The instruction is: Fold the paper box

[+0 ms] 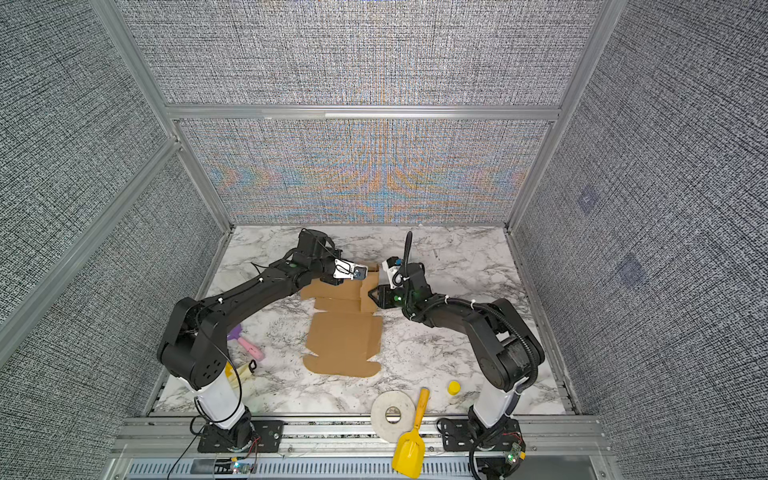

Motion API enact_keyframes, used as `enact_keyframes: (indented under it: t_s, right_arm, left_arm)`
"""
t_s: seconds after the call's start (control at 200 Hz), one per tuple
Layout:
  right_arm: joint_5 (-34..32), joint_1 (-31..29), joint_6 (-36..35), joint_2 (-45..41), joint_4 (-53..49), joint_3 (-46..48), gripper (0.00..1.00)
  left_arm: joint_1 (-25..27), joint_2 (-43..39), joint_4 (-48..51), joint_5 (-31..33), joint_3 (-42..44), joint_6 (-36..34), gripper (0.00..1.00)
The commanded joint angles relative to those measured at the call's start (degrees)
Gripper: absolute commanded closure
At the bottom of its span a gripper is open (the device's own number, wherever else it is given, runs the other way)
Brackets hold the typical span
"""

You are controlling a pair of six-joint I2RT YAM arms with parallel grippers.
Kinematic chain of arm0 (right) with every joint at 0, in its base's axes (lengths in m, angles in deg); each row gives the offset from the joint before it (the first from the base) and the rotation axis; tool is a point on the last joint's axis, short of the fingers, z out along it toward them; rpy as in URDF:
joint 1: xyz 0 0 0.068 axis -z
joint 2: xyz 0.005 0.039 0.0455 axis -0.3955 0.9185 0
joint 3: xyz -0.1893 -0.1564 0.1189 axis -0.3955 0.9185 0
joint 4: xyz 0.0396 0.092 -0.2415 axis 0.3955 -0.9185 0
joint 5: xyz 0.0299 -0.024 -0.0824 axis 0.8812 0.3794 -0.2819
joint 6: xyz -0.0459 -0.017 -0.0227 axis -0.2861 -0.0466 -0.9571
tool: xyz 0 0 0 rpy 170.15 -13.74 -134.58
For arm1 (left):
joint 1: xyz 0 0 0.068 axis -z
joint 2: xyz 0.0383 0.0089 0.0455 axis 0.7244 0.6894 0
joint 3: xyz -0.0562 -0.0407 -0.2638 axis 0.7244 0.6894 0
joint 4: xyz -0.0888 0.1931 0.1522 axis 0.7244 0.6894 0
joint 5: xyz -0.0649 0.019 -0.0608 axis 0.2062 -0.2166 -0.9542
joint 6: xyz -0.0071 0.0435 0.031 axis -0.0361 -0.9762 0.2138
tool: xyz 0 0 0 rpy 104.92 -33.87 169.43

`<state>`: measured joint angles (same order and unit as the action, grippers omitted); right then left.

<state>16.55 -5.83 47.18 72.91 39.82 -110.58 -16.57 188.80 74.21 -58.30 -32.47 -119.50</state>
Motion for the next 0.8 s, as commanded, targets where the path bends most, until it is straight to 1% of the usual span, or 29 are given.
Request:
enact_keyframes:
  t_s: [0.0,0.295,0.586,0.796]
  right_arm:
    - [-7.0,-1.3,1.3,0.4,5.0,0.1,0.60]
    - [-16.6,-4.6,0.9,1.4,15.3,3.5,0.60]
    - [-24.7,-7.5,-2.7,2.2,22.1,5.0,0.56]
    - [-27.3,-7.9,-5.0,3.6,27.7,6.7,0.50]
  left_arm:
    - [-0.1,-1.0,1.9,-2.8,0.5,0.0,1.00]
    - [-0.1,-3.1,0.6,-3.0,4.5,-0.8,1.00]
    - [-0.1,-5.5,-1.8,-1.5,9.6,-1.5,1.00]
    - [-0.1,-6.2,-1.3,-1.5,10.7,-1.5,1.00]
